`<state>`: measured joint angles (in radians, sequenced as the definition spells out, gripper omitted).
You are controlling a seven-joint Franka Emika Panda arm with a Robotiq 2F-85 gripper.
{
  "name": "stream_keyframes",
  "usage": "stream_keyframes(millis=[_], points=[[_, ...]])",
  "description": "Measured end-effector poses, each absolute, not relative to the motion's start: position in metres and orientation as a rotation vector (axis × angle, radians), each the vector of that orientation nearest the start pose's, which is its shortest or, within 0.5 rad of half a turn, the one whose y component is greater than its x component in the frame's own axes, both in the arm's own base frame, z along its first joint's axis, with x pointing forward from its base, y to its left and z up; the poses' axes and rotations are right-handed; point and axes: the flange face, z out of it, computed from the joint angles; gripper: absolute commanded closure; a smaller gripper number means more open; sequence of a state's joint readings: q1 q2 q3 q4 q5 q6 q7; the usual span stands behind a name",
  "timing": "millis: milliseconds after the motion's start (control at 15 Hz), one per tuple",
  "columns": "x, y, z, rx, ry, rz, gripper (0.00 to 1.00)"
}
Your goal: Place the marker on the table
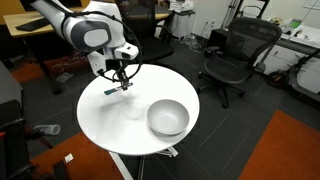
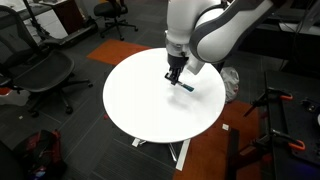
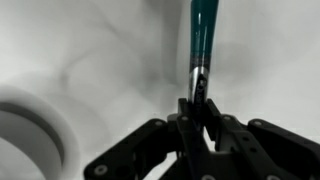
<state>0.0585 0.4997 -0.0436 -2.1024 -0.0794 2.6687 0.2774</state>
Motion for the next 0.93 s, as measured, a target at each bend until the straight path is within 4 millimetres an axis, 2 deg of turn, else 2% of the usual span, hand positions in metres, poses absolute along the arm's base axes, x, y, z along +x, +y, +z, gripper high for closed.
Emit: stream_keyframes(millis=[267,333,533,867,933], points=[[0.598,0.006,0.174,-3.172,0.315,-0.123,0.95],[0.6,0.005,0.172,-3.172,0.318,-0.123,0.62],[0.605,0.002,0.168,-3.17,0.326,-0.125,0.42],[0.609,0.0,0.168,-3.17,0.332,-0.132,0.03],[0.609,0.0,0.168,-3.17,0.334,-0.133,0.0]])
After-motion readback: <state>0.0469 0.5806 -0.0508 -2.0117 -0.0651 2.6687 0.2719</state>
